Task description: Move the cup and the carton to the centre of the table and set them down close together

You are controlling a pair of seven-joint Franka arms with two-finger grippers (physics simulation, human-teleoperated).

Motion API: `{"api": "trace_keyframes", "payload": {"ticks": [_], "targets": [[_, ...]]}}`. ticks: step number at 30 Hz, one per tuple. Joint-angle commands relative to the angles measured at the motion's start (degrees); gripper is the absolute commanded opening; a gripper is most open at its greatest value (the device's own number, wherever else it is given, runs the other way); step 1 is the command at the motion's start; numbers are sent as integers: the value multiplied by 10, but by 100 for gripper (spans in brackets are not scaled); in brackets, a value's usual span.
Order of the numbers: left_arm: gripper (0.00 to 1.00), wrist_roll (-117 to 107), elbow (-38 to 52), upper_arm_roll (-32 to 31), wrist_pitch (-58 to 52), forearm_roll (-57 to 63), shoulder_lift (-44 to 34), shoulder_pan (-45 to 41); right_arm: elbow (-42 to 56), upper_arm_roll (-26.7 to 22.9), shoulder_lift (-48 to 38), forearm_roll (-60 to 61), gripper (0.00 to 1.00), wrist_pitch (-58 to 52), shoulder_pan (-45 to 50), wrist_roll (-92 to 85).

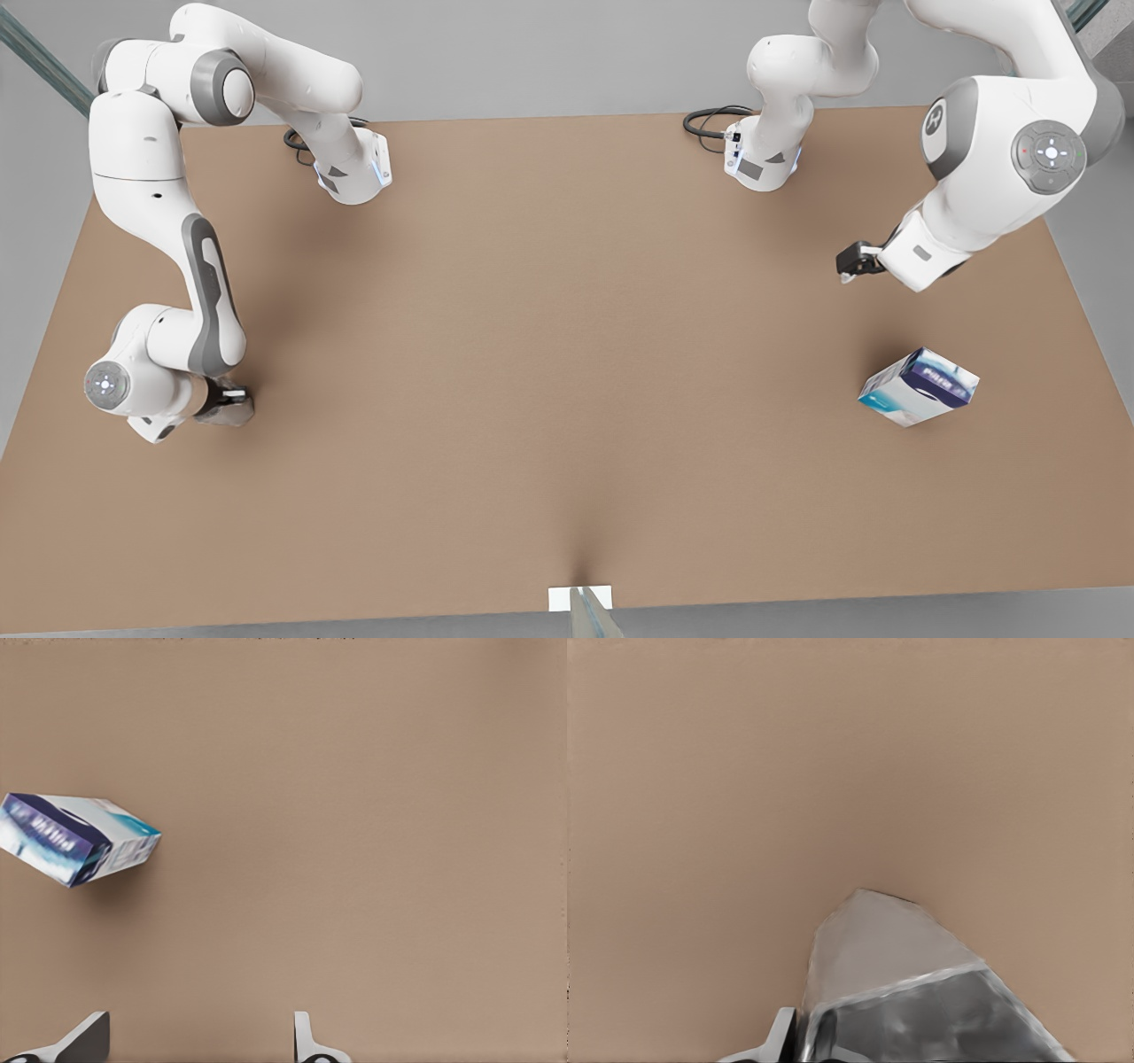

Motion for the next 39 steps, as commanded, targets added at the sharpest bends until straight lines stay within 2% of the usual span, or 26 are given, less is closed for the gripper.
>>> {"api": "trace_keyframes", "payload": {"ticks": [1,6,10,12,15,19,21,23,27,32,35,39], "targets": [[100,2,0,0,-1,2,0,3,0,0,0,-2,21,0,0,1],[100,3,0,1,-1,2,0,3,23,5,-9,1,21,-9,11,-20],[100,7,0,1,-1,2,0,3,55,56,-52,5,21,-43,23,-10],[100,9,0,11,-1,2,-1,3,85,74,-57,31,21,-66,76,35],[100,9,1,11,0,1,-1,3,143,74,-37,54,21,-72,176,157],[100,3,1,20,0,-1,0,3,382,71,131,54,21,-108,343,447],[100,-1,-1,109,73,-25,25,3,532,56,245,55,21,-140,411,571],[100,-45,-14,140,121,-25,44,3,592,52,294,55,21,-142,440,665],[100,-171,-23,161,203,-60,90,2,622,41,329,53,21,-110,475,722],[100,-239,-25,165,212,-69,122,3,621,3,334,44,21,-137,533,755],[100,-295,-66,173,258,-105,122,4,620,0,345,44,21,-133,541,771],[100,-295,-66,181,288,-133,138,12,621,1,354,44,21,-117,550,796]]}}
